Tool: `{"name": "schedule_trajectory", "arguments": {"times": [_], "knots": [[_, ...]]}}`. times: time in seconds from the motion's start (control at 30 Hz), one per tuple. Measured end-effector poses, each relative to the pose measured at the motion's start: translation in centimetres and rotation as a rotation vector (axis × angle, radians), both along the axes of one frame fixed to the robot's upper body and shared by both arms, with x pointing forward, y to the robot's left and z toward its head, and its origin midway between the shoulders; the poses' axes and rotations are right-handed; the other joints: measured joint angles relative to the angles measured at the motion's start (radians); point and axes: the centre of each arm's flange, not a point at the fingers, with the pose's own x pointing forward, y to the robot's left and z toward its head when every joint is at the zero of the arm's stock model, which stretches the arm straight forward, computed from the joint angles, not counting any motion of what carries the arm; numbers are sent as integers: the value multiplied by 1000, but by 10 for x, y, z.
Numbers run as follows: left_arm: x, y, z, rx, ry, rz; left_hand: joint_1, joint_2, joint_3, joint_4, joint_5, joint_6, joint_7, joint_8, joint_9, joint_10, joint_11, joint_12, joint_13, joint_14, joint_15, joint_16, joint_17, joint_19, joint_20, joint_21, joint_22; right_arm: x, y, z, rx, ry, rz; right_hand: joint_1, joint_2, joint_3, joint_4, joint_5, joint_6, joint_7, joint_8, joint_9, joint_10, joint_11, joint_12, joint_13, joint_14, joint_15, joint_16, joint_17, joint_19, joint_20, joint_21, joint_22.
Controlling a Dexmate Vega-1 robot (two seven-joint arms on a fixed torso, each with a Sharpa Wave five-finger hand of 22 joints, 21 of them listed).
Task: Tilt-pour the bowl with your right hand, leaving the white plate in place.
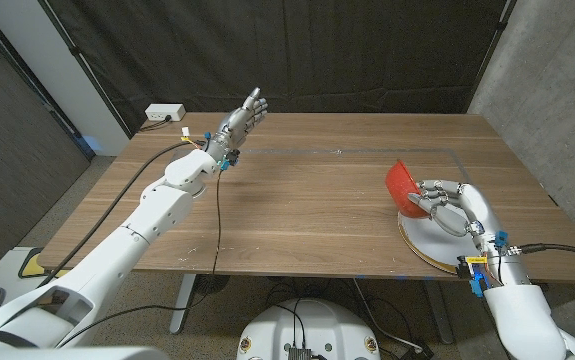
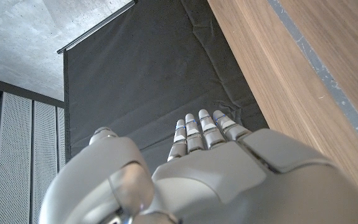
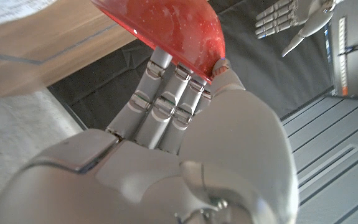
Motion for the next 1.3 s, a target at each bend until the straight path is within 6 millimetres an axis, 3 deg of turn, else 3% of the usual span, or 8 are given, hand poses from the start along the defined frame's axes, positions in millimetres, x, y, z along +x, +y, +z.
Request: {"name": "schedule_trajectory", "arguments": {"times": [0.6,1.3], "knots": [[-5,15,3,22,-7,-44,0,0,0,0,0,0,0,0,0,0,0,0,0,0,0,0,0,0,0,0,0,10,69,23,-320,-151,-9,1,1,0,0,1,0,0,-4,-1,-3,-4,-4,0,-4,-4,-5,3,-16,2,1,-3],[2,35,-1,20,-9,-82,7,7,-3,-3,-4,0,0,0,0,0,0,0,0,0,0,0,0,0,0,0,0,10,122,26,-610,-329,-82,-2,9,0,0,0,-4,-4,-10,-4,2,-9,-8,-2,-5,-4,-8,2,-23,5,13,-5]]}}
